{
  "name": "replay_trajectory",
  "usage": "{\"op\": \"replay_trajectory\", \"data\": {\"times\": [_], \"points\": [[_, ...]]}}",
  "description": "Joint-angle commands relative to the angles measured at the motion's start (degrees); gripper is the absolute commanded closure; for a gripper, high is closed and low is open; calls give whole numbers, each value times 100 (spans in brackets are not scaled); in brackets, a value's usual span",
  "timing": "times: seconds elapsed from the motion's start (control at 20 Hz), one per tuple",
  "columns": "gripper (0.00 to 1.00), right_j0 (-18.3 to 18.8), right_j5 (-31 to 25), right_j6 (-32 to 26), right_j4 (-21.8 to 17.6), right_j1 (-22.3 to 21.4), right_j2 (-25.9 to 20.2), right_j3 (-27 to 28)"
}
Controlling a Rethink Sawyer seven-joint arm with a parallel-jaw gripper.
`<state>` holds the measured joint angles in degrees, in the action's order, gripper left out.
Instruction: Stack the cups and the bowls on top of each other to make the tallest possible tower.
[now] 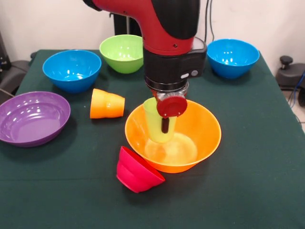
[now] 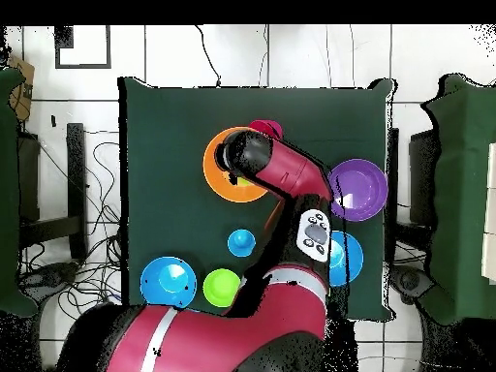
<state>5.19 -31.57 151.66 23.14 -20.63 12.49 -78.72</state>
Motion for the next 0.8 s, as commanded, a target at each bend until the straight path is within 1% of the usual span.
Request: {"op": "replay_trajectory", "data": {"times": [0.05, 0.15, 0.4, 0.65, 0.8], "points": [[100, -283, 540, 817, 246, 349, -741, 37], [100, -361, 553, 914, 328, 451, -705, 242], [100, -379, 315, 958, 516, 597, -611, 679], [100, -341, 231, 871, 623, 639, -555, 753], [100, -228, 281, 721, 608, 719, -530, 782]]}}
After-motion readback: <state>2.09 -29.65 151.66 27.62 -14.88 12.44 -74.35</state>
